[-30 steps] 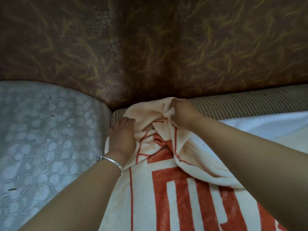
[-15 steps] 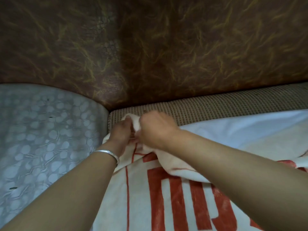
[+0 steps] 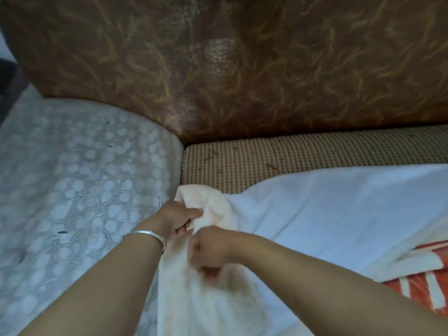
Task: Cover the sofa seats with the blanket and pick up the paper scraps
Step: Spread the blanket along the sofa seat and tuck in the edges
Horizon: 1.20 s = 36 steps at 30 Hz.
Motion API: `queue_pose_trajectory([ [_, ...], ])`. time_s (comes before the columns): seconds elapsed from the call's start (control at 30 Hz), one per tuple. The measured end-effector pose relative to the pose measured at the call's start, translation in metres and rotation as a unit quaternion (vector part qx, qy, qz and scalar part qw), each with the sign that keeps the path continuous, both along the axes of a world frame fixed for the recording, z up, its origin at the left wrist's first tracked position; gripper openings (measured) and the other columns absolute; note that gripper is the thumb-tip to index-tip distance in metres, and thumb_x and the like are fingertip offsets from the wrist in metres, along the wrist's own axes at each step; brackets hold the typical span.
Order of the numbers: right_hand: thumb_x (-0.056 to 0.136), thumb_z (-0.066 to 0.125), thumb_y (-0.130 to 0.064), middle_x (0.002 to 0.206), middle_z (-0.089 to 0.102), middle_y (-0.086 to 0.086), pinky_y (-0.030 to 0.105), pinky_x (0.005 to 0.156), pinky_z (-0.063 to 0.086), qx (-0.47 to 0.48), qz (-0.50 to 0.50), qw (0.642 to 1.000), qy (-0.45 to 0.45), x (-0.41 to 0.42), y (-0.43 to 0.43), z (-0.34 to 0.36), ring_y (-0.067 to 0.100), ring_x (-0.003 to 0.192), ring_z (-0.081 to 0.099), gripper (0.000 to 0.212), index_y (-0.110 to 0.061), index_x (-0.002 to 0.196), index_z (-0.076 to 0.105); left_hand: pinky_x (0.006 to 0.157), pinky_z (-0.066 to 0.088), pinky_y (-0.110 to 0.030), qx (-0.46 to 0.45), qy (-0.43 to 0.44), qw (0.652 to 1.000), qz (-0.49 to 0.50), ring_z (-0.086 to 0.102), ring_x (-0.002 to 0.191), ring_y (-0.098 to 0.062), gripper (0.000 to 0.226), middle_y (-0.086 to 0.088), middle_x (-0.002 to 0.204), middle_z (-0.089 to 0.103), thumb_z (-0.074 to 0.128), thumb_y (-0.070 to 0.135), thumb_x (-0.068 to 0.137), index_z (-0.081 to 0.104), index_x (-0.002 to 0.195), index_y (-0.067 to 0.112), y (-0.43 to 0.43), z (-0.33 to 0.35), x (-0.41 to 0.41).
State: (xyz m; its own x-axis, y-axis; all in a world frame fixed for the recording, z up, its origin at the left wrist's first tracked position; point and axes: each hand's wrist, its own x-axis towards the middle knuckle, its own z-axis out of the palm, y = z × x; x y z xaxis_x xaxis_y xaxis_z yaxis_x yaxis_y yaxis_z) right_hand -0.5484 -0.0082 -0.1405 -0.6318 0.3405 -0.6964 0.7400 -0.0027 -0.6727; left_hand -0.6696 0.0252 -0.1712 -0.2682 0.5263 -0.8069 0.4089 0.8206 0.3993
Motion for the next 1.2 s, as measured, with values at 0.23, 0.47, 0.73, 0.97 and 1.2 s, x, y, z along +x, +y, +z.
queue_pose_trajectory([
  [0.23,0.093,0.054,-0.027,0.101,0.054,0.014,0.027,0.077,0.044,0.073,-0.367,0.924,-0.076,0.037,0.068,-0.027,0.029,0.107,0.056,0.027,-0.004,0.107,0.058,0.081,0.052,-0.034,0.034,-0.169,0.964,0.202,0.063,0.089,-0.025,0.031,-0.011,0.094,0.067,0.054,0.036,0.092,0.061,0.1,0.007,0.004,0.002,0.003],
  [0.47,0.086,0.062,-0.003,0.069,0.056,0.004,0.025,0.064,0.053,-0.053,-0.504,0.859,0.076,0.037,0.061,-0.035,0.017,0.067,0.055,0.029,-0.014,0.062,0.05,0.085,0.052,-0.041,0.131,-0.154,0.946,0.252,0.062,0.085,-0.024,0.034,-0.014,0.113,0.063,0.052,0.009,0.094,0.054,0.127,0.007,0.014,-0.006,0.007],
  [0.73,0.094,0.046,-0.008,0.072,0.05,0.007,0.027,0.066,0.048,-0.038,-0.426,0.903,-0.049,0.04,0.059,-0.035,0.02,0.068,0.052,0.029,-0.01,0.065,0.044,0.074,0.054,-0.035,0.089,-0.165,0.949,0.253,0.065,0.086,-0.024,0.037,-0.013,0.103,0.067,0.062,0.015,0.088,0.056,0.123,0.005,-0.001,-0.007,-0.002],
  [0.97,0.084,0.065,-0.013,0.084,0.062,0.008,0.034,0.072,0.054,-0.075,-0.474,0.876,0.038,0.022,0.058,-0.031,0.021,0.075,0.058,0.009,-0.012,0.076,0.061,0.06,0.059,-0.034,-0.01,-0.215,0.961,0.171,0.068,0.074,-0.023,0.043,-0.012,0.09,0.07,0.065,0.005,0.083,0.054,0.125,0.004,-0.008,0.004,0.003],
  [1.2,0.086,0.05,0.007,0.09,0.057,0.005,0.032,0.073,0.049,-0.091,-0.49,0.865,0.067,0.019,0.06,-0.028,0.018,0.08,0.056,0.022,-0.012,0.09,0.061,0.067,0.059,-0.036,-0.018,-0.246,0.929,0.275,0.068,0.091,-0.027,0.07,-0.015,0.103,0.07,0.031,0.066,0.089,0.055,0.118,0.008,0.003,-0.006,-0.007],
])
